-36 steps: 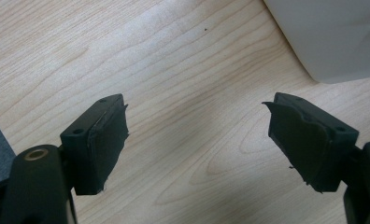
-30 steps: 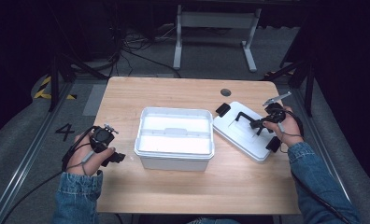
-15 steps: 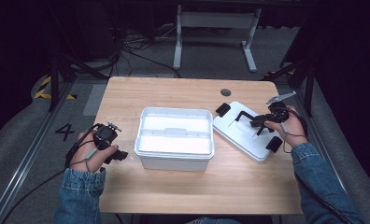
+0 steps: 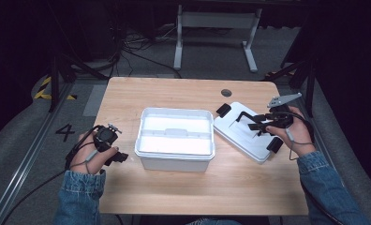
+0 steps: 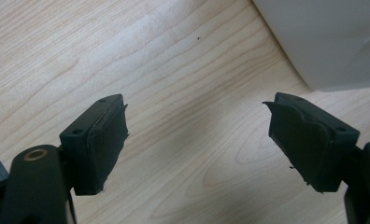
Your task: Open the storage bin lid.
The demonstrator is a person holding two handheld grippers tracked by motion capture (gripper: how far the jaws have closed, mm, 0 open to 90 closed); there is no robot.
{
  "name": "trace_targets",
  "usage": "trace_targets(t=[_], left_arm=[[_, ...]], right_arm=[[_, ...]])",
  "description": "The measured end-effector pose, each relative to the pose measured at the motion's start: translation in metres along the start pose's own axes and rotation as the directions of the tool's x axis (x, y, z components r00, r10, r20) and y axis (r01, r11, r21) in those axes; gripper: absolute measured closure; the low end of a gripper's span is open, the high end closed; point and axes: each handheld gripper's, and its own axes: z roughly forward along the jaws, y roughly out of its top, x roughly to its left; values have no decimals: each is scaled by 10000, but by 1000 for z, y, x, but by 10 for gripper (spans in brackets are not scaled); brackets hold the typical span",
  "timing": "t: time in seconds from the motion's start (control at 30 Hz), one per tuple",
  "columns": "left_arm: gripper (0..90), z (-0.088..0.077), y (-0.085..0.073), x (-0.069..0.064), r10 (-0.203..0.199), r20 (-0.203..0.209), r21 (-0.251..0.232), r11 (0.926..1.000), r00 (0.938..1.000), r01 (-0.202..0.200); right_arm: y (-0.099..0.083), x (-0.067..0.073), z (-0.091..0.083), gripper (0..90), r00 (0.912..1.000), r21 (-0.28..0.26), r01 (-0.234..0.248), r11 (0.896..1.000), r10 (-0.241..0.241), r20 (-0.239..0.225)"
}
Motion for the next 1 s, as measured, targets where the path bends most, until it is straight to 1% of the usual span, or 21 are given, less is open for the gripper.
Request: trace_targets(t=[0.03,0.07,0.1,0.13,0.2,0.27,0.3,0.33,0.43,0.47,0.5,0.53,0.57,0.8,0.83,0.87,0.9,0.93,0.97,1.0], left_arm=[[199,-1,-2,1,7,-81,-43,10000,10000,-8],[200,-1,-2,2,111,-166,-42,9999,9998,-111],[199,-2,-3,1,-87,-22,-11,10000,10000,87],[199,-2,-3,1,18,-50,-47,10000,10000,-18],[199,-2,-4,1,-51,-18,-56,10000,10000,50],[199,-3,-4,2,45,-103,-43,10000,9999,-46],[200,-3,-4,2,45,-103,-43,10000,9999,-46],[200,-3,-5,1,-142,-20,3,9999,9999,142],[199,-3,-5,1,-96,-30,-34,9999,9999,96],[200,-3,-4,2,82,-105,-42,10000,9999,-83],[200,-2,-4,2,58,-97,-52,10000,9999,-58],[199,-2,-4,1,-19,-22,-41,10000,10000,19],[200,-2,-4,2,45,-57,-25,10000,10000,-45],[199,-1,-4,1,-14,11,-27,10000,10000,14],[199,-1,-4,1,-15,5,-28,10000,10000,15],[199,-1,-3,2,-8,2,-11,10000,10000,8],[199,-1,-3,1,-107,17,-15,9999,9999,107],[199,-1,-3,1,-67,-23,-18,10000,10000,67],[199,-1,-3,1,-52,27,16,10000,10000,52],[199,0,-3,1,-42,46,34,10000,10000,42]], right_arm=[[1,5,-2,496,9999,-17,60,10000,-60,-87],[1,9,-3,496,9998,-22,115,9999,-115,-163],[1,13,-4,495,9996,-40,153,9999,-154,-246],[1,17,-5,492,9993,-67,135,9999,-138,-340],[1,26,-7,492,9983,-122,191,9997,-198,-549],[0,33,-8,492,9974,-139,282,9995,-291,-665],[0,33,-8,492,9974,-139,282,9995,-291,-665],[0,36,-9,492,9966,-160,295,9994,-306,-760],[-3,47,-7,487,9942,-71,333,9994,-338,-1022],[-3,50,-7,484,9930,-65,339,9994,-344,-1134],[-4,53,-6,483,9924,-6,310,9995,-308,-1191],[-6,56,-5,481,9913,-3,308,9995,-305,-1279],[-7,58,-4,480,9908,28,298,9996,-291,-1319],[-16,73,4,479,9873,220,342,9992,-304,-1560],[-18,75,5,480,9868,194,306,9993,-271,-1596],[-20,77,6,486,9855,35,281,9996,-272,-1672],[-22,78,7,481,9846,-161,78,9998,-105,-1743],[-23,79,10,481,9842,0,80,10000,-79,-1769],[-24,81,10,487,9837,232,169,9996,-124,-1796],[-26,82,11,487,9850,297,257,9992,-203,-1711]])
